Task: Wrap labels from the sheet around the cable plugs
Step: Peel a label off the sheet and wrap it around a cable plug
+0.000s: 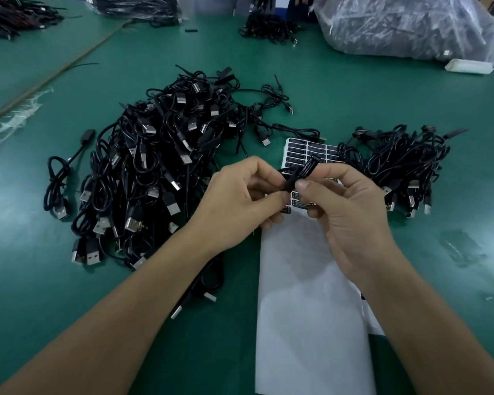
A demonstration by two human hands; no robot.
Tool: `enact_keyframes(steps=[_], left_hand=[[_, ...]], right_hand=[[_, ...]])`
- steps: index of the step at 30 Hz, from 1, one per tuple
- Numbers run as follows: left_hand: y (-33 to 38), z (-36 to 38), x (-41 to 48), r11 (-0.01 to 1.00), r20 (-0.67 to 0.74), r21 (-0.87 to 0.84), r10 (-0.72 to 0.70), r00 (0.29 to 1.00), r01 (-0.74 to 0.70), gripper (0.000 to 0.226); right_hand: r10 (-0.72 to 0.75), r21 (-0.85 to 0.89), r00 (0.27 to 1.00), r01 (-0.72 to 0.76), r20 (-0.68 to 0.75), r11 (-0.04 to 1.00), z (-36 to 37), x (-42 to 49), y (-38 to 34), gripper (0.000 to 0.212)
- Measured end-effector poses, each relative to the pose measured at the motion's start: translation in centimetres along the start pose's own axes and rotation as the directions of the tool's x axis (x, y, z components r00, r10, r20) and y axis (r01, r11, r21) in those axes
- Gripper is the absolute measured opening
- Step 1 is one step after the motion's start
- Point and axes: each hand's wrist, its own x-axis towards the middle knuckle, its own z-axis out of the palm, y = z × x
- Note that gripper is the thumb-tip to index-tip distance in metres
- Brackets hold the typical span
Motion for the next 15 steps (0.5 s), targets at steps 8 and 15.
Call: enact_keyframes(steps=[8,15], left_hand=[[-0.01,0.19,0.37,0.999,-0.046,-0.014,-0.035,0.998,0.034,0.012],[-0.11,0.1,0.26,0.999,0.004,-0.031,-0.018,1.0,0.019,0.009]], right_hand=[[-0.008,0.024,1.0,0.009,-0.027,1.0,0.03,-0.08,-0.29,0.013],[0.0,-0.075,0.999,-0.003,-0.044,0.997,0.25,-0.13,0.23,0.019]])
